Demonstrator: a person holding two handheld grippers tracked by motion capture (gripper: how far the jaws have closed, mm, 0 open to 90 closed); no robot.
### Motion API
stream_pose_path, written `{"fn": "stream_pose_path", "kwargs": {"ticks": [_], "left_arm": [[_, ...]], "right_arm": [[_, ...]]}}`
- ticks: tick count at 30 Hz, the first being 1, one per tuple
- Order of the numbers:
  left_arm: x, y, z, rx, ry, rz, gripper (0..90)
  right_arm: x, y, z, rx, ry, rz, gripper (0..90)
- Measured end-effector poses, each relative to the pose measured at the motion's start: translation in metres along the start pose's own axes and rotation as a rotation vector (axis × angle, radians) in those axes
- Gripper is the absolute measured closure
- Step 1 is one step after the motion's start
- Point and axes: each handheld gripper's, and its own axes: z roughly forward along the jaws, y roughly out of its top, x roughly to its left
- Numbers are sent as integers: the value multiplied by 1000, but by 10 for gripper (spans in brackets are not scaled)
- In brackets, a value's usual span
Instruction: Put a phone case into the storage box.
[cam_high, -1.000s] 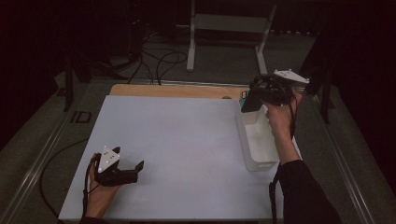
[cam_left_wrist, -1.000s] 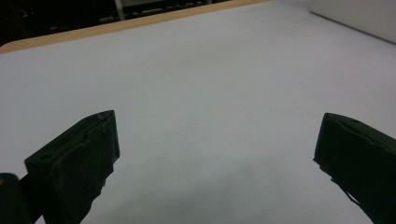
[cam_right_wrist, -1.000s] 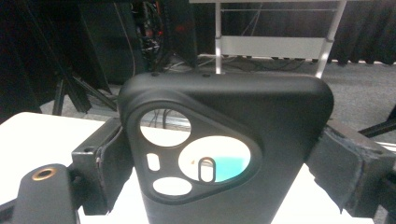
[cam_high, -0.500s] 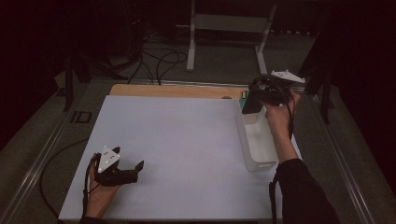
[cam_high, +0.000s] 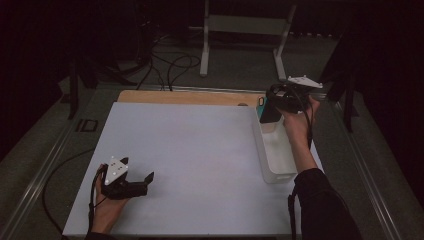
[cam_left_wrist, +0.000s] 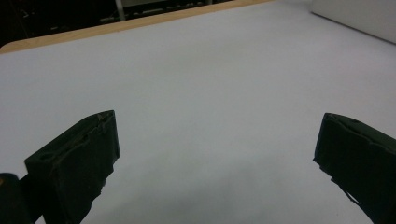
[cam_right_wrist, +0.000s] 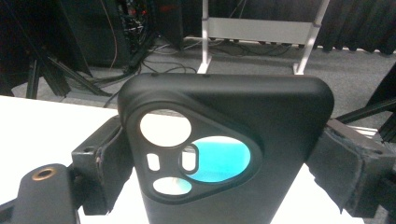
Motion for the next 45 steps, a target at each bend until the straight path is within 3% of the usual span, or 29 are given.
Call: {"fn": "stream_pose_path", "kwargs": {"ticks": [16, 31, 45], "left_arm": [[0, -1, -1, -3, -1, -3, 6], [0, -1, 0, 2, -4, -2, 7], [1, -1, -1, -1, -5, -6, 7]], "right_arm": [[-2, -15, 22, 74, -22, 18, 138], [-3, -37, 48, 181, -52, 32, 132], [4, -41, 62, 185, -66, -17, 124]]}}
